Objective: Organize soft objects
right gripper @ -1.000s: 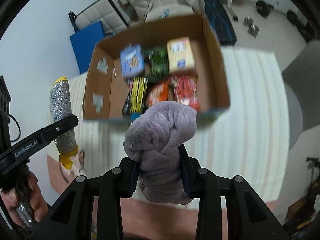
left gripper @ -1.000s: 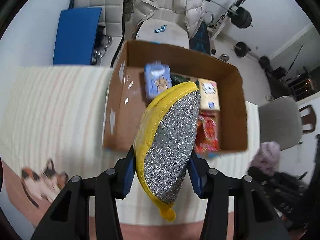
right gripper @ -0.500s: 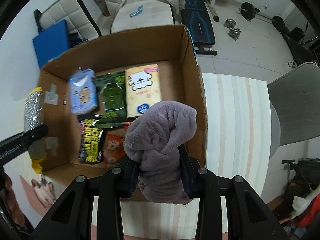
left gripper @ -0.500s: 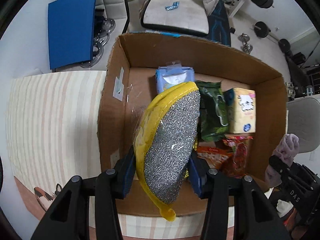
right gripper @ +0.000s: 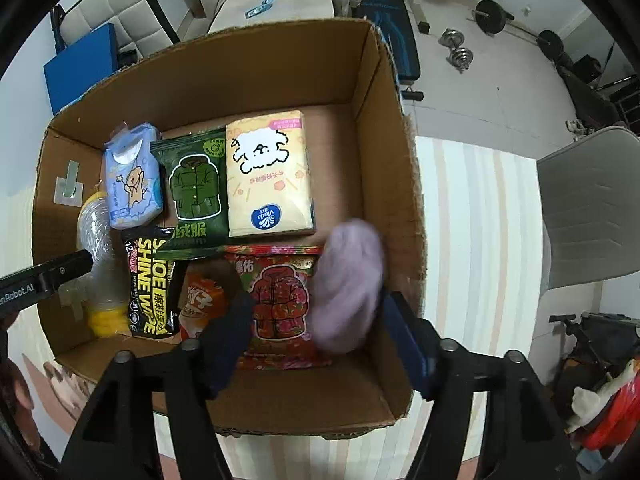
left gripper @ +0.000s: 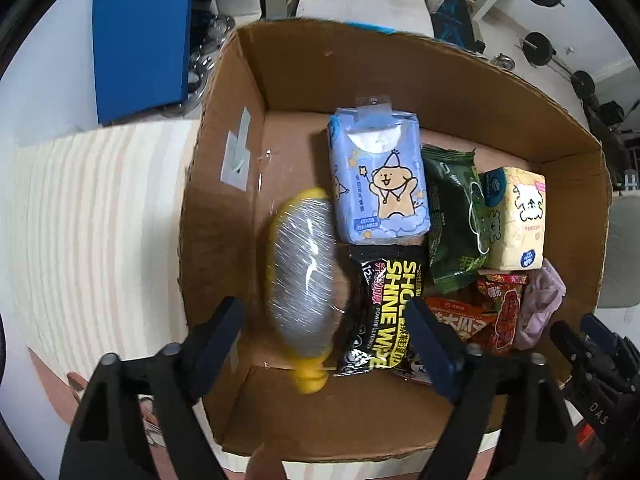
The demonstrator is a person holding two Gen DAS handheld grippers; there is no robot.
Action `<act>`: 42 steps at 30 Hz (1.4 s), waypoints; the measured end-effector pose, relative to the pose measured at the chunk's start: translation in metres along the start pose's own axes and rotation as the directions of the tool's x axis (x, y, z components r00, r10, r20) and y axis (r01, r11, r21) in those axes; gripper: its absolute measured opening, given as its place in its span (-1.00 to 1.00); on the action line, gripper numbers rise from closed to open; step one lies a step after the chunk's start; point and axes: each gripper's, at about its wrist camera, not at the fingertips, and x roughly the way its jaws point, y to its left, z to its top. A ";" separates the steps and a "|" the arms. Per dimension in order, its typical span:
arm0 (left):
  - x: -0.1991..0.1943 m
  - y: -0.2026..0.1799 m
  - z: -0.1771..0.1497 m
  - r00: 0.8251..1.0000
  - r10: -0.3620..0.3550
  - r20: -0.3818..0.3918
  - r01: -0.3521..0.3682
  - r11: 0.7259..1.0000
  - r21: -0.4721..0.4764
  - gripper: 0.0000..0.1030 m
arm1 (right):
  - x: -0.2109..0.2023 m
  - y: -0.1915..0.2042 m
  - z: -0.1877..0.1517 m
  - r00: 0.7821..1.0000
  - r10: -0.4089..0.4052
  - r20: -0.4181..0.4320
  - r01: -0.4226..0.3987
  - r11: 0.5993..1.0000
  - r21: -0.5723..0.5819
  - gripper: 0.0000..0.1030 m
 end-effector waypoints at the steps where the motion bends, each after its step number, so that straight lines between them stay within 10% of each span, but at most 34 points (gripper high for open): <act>1: -0.003 -0.001 -0.001 1.000 0.007 0.010 -0.007 1.000 0.011 0.85 | -0.001 0.000 0.000 1.000 0.006 0.000 -0.006 1.000 0.002 0.41; 8: -0.022 -0.008 -0.021 0.996 0.012 0.085 -0.015 0.999 0.029 0.98 | -0.009 0.008 -0.009 1.000 0.016 0.024 -0.015 1.000 -0.018 1.00; 27: -0.067 -0.023 -0.076 0.973 0.022 0.229 -0.031 0.999 0.034 0.98 | -0.036 0.003 -0.048 0.994 0.017 0.109 -0.017 1.000 -0.004 1.00; 42: -0.197 -0.035 -0.206 0.893 0.001 0.451 -0.025 0.999 0.047 0.98 | -0.174 -0.004 -0.157 0.936 0.068 0.347 -0.055 0.997 -0.046 1.00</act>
